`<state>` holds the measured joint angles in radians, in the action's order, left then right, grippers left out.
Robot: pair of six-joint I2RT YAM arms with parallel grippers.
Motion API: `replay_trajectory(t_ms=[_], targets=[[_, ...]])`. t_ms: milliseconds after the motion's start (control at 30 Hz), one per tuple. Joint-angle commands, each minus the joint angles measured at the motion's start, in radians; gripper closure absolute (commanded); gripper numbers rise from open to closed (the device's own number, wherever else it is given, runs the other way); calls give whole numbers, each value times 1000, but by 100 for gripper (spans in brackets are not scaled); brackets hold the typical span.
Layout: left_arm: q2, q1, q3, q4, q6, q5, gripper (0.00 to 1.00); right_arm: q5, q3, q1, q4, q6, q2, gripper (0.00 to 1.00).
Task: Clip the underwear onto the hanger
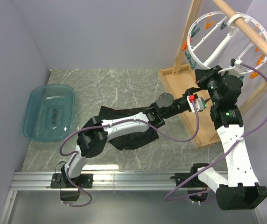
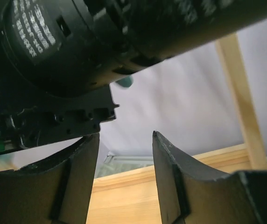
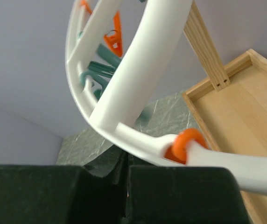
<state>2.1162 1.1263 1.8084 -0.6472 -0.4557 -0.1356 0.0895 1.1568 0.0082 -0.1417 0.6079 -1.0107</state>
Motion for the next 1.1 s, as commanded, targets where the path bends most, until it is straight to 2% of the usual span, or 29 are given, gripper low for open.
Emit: replay_trajectory(t_ms=[0,200,500,800,933,1067], targets=[[-85,-37,23,-59,106,-21,46,44,-8,-4,73,-20,17,100],[-114,-103,2,-68,366,-65,43,42,-14,-40,76,-40,38,100],[-92,-178,11,-52,509,-93,41,49,-22,-50,62,-65,72,100],[13,-230,130,-101,673,-222,31,70,-14,-66,47,-103,100,100],[65,-234,225,-114,719,-269,30,84,-16,-76,42,-114,115,100],[154,-249,333,-118,831,-308,28,95,-11,-80,37,-117,116,100]])
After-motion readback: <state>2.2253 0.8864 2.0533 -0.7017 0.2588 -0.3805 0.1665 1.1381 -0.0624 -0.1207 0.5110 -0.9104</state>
